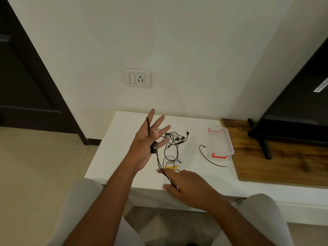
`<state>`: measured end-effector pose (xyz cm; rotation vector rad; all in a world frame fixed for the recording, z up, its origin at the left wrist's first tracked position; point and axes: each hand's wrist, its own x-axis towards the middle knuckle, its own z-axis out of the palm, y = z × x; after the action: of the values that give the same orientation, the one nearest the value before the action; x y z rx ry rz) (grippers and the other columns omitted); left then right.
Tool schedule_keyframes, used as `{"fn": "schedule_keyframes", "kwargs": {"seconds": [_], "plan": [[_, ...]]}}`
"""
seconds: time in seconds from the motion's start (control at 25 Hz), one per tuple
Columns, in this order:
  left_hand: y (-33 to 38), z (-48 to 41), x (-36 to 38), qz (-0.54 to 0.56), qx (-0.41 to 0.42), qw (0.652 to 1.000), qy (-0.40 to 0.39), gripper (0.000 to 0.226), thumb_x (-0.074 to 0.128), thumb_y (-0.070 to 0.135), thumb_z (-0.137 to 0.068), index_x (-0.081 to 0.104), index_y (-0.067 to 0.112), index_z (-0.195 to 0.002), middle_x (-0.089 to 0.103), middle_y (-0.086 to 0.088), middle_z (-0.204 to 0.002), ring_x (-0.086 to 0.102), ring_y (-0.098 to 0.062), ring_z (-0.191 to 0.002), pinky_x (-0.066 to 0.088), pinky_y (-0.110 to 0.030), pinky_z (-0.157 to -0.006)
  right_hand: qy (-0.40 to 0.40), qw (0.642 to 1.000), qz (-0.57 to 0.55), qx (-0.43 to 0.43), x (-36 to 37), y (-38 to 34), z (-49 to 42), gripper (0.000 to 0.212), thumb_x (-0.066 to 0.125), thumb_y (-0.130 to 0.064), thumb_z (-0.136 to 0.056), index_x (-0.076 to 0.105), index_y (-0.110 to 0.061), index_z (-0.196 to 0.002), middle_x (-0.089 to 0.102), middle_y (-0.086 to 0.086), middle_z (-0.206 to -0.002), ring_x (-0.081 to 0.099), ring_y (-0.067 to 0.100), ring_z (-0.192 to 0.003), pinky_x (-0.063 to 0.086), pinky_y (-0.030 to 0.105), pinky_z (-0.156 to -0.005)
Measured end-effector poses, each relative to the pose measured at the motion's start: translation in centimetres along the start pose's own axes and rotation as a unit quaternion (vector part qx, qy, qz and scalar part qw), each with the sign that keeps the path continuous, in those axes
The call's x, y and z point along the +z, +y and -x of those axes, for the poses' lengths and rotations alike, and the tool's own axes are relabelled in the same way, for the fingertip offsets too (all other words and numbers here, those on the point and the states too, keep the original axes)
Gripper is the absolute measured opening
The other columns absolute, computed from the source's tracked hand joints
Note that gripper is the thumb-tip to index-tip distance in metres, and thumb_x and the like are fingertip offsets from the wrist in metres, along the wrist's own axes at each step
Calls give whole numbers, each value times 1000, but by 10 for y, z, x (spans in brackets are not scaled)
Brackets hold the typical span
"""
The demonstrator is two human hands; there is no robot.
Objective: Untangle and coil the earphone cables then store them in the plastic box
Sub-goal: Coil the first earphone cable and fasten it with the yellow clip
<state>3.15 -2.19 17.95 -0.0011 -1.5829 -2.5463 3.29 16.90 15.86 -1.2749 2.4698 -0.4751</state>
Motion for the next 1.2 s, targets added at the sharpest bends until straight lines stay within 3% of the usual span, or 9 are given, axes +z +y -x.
{"fn": "schedule_keyframes", "kwargs": {"seconds": [0.2,0.32,0.44,0.56,0.76,0.88,0.96,1.08,1.2], "plan": [[-4,1,-5,-114,-4,993,-13,63,35,2,-104,16,37,-153,44,5,-150,59,-23,-123,53,-48,-95,67,995,-67,15,-23,-37,23,38,44,-44,-100,49,-38,-138,64,-12,-96,49,1,-71,35,10,-69],[-7,3,2,-169,-9,985,-36,57,31,2,-105,19,31,-153,62,-2,-131,70,-23,-102,59,-37,-71,143,989,-40,13,-44,-38,19,27,48,-43,-99,64,-37,-120,67,-15,-97,54,3,-77,44,17,-71],[-10,5,9,-184,-18,982,-27,43,32,5,-105,39,23,-143,70,-4,-88,59,-17,-57,41,-26,-47,195,980,-23,26,-74,-27,2,16,56,-44,-95,68,-40,-103,67,-17,-89,58,5,-80,52,31,-71],[-9,6,15,-176,-18,984,-30,31,33,23,-106,57,15,-124,59,-7,-64,36,-15,-39,25,-23,-44,220,972,-77,37,-99,-13,-22,10,67,-46,-86,69,-41,-94,69,-21,-83,63,-1,-83,55,34,-77],[-3,9,21,-118,-56,991,-36,61,30,51,-96,65,2,-109,55,-8,-54,23,-11,-33,20,-21,-43,218,967,-131,26,-123,5,-47,17,81,-40,-74,71,-36,-88,69,-17,-81,60,2,-65,50,23,-66],[1,10,21,-80,-53,993,-64,41,45,38,-95,69,5,-99,53,-10,-50,23,-8,-28,22,-16,-39,186,950,-250,-22,-127,15,-56,19,79,-14,-79,74,-27,-93,73,-7,-84,62,20,-68,52,23,-67],[6,11,23,-40,-51,995,-77,30,49,30,-96,69,7,-93,55,-10,-51,27,-8,-25,23,-13,-37,177,921,-346,-27,-117,25,-64,20,76,-7,-82,74,-21,-95,73,-2,-85,63,20,-72,52,22,-68],[14,14,25,6,-37,995,-96,24,47,17,-97,69,9,-101,64,-12,-60,44,-13,-27,32,-13,-36,174,881,-440,6,-82,39,-72,10,68,-13,-89,75,-18,-94,73,3,-84,62,21,-74,51,29,-69],[23,15,28,65,-23,991,-115,36,40,6,-95,60,13,-124,73,-15,-83,65,-23,-46,51,-25,-42,93,881,-463,22,-40,50,-68,17,57,-20,-96,72,-18,-105,72,9,-90,66,33,-84,51,40,-83]]}}
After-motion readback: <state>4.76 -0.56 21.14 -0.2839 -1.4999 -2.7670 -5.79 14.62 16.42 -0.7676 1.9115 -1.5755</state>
